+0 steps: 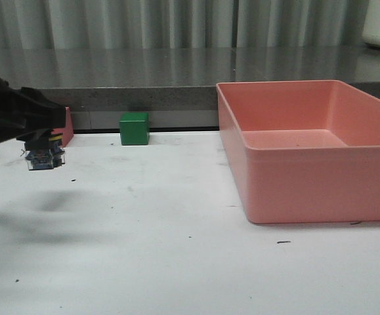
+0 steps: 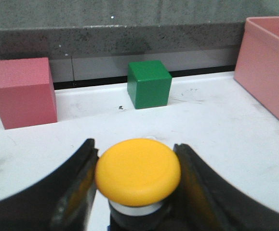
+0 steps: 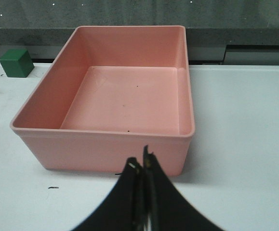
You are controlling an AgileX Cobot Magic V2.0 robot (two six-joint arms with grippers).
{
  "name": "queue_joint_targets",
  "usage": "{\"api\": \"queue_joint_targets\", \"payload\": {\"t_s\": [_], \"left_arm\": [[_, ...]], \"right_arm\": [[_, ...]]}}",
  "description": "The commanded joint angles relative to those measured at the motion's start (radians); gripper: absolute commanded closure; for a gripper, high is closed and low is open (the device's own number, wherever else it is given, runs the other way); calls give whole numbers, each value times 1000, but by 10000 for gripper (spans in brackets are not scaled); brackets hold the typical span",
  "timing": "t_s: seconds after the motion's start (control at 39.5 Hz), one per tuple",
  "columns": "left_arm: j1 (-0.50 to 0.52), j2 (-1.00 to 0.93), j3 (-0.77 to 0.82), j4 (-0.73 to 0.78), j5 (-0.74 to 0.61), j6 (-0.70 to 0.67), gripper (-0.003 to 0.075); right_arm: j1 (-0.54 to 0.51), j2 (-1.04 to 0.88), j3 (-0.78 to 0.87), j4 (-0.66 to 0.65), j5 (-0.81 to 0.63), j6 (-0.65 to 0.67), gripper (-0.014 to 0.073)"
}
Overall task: Place and stand button with both arms
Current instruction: 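Lift the button with the left gripper and rotate it cap-up, then lower the button upright onto the table, open the left gripper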
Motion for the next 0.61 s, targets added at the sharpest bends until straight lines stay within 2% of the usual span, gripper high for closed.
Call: {"api": "queue_joint_targets", "payload": {"t_s": [0.0,0.25,0.48,0.58], "left_arm": [[2,24,-16,-5,-189,4,608],[2,192,-16,-24,-291,6,603],[2,234,18,-24,-394,6,595],[2,234,42,-24,-453,6,522]], "right_arm": [[-5,8,-27,-11,-84,-9,664],[-5,8,-27,-11,-82,-9,664],[-5,8,-27,-11,-80,-9,664],[-5,8,-27,-11,-80,-9,664]]}}
